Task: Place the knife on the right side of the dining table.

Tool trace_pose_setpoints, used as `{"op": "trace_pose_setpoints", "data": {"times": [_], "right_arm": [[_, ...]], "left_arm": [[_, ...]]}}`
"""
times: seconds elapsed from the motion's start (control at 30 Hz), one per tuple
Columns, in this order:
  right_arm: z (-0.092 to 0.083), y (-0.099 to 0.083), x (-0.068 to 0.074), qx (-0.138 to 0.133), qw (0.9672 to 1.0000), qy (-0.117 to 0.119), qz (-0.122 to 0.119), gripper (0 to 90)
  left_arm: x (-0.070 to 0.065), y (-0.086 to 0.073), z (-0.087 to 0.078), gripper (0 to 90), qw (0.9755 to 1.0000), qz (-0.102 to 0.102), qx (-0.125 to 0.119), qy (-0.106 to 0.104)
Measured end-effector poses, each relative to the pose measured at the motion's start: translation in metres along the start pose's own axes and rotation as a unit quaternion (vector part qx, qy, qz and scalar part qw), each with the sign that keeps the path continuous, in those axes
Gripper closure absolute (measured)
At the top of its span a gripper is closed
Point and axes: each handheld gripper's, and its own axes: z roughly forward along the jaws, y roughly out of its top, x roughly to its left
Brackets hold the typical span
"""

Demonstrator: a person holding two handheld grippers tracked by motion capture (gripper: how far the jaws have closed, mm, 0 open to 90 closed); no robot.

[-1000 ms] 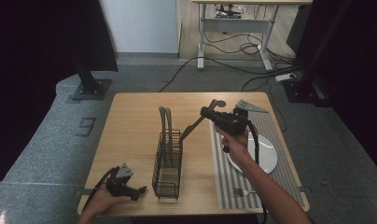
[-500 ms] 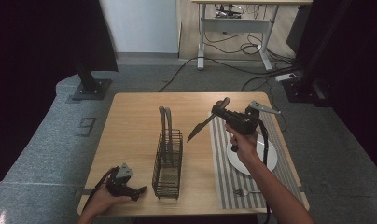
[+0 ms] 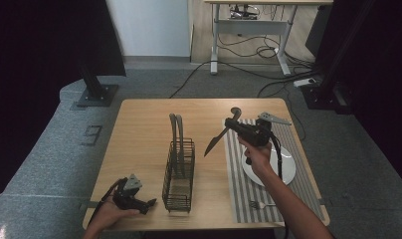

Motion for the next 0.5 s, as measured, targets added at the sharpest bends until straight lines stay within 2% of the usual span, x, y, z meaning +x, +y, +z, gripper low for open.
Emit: {"op": "trace_pose_setpoints", "data": {"times": [0.33, 0.5], "right_arm": [[0.007, -0.009, -0.012, 0.021, 0.9993, -0.03, -0.008, 82.7], [0.008, -0.011, -0.019, 0.021, 0.999, -0.04, -0.004, 82.7]], "left_arm": [[0.0, 0.0, 0.0, 0.0, 1.0, 0.0, 0.0, 0.0], [0.0, 0.0, 0.0, 0.0, 1.0, 0.001, 0.0, 0.0]]}}
